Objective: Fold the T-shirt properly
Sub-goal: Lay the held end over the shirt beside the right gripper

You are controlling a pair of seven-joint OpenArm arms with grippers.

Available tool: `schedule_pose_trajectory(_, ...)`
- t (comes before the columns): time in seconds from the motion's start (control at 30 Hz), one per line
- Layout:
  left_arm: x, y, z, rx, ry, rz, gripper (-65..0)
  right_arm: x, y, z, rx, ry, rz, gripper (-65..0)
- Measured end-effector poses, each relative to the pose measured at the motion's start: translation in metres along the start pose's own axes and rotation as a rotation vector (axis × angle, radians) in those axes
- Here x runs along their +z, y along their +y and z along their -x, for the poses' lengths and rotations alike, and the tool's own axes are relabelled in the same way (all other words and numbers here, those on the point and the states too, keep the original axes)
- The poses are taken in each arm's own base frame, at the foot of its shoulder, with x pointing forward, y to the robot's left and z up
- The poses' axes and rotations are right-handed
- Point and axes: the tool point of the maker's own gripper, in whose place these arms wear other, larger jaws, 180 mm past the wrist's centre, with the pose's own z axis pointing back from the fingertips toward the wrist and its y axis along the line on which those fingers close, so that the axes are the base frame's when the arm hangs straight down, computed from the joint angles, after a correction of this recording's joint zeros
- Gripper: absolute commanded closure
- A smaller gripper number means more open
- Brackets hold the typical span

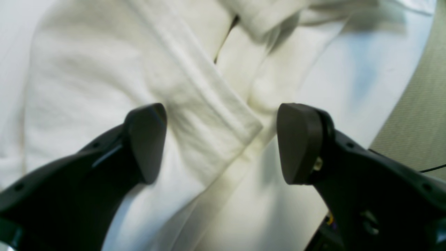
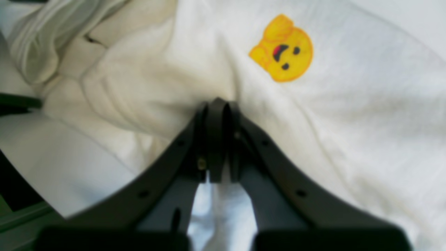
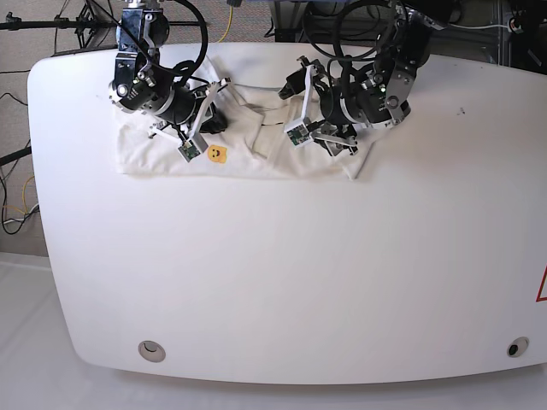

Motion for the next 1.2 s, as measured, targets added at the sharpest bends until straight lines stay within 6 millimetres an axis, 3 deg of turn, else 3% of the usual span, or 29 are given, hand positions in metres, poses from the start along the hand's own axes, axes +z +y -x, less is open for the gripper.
schedule_pose_trajectory(0.63, 0.0, 0.005, 0.005, -0.017, 0.025, -0.028, -44.9, 0.0, 0.0, 0.0, 0.0, 0.0, 0.0, -2.0)
schedule_pose_trajectory(0.73, 0.0, 0.005, 0.004, -0.02, 0.019, -0.026, -35.9, 0.0, 0.0, 0.0, 0.0, 0.0, 0.0, -2.0)
schedule_pose_trajectory(0.93, 0.0, 0.004, -0.005, -0.019, -0.032, -0.024, -6.4, 0.0, 0.0, 0.0, 0.0, -0.001, 0.0, -2.0)
schedule_pose_trajectory(1.0, -0.002, 0.004, -0.004, -0.015, -0.031, -0.021, 0.0, 0.0, 0.0, 0.0, 0.0, 0.0, 0.0, -2.0)
schedule_pose_trajectory(1.2, -0.008, 0.004, 0.002, 0.004, -0.022, -0.005, -0.1, 0.0, 0.0, 0.0, 0.0, 0.0, 0.0, -2.0)
